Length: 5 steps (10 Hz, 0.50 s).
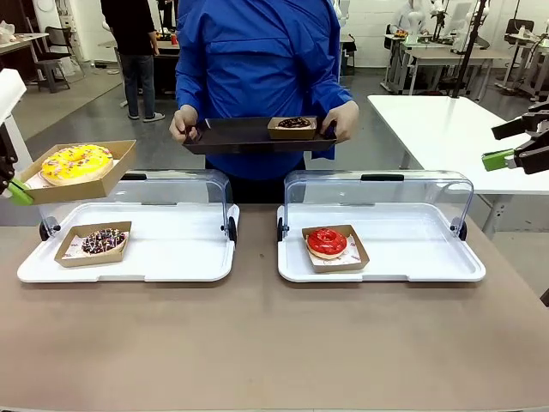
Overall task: Provide the desired donut to the person.
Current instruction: Place the picked Paper togo box onto the Handle tray extended by the person.
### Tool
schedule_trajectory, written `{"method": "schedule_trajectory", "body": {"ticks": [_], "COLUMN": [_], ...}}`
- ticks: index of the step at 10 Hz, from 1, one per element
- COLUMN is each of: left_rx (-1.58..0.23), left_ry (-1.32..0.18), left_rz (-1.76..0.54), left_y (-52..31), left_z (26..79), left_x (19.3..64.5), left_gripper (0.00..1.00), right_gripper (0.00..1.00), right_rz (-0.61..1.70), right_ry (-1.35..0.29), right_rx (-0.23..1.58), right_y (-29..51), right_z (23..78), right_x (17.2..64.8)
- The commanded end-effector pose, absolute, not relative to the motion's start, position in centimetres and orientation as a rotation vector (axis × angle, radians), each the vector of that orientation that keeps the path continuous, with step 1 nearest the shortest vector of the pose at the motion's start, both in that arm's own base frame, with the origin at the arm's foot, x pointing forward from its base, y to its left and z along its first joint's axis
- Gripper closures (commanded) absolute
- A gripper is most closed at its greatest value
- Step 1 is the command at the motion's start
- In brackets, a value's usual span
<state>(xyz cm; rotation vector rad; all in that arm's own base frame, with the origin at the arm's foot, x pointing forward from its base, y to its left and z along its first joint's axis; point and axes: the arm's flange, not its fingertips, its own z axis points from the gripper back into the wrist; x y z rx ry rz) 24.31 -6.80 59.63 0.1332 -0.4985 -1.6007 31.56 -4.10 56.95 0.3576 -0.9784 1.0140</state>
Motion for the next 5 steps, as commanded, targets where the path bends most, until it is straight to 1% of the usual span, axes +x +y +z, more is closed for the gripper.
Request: {"method": "schedule_trajectory", "body": {"ticks": [1,5], "left_rx": [0.135,0.135], "left_ry": [-0.504,-0.504], "left_rz": [-1.588,-1.588], "left_y": [-6.77,-6.77], "left_z": [59.39,59.39], "left_x": [24.07,24.07], "left_gripper": [1.0,1.0], "right_gripper": [0.0,0.0], "right_rz": [1.016,1.016], "right_ry": [-0.987,-0.987], "right_rx": [0.37,0.37], "right_y": [-4.07,-4.07], "right_z": [56.91,56.91], "right_x": [31.59,31.59]}}
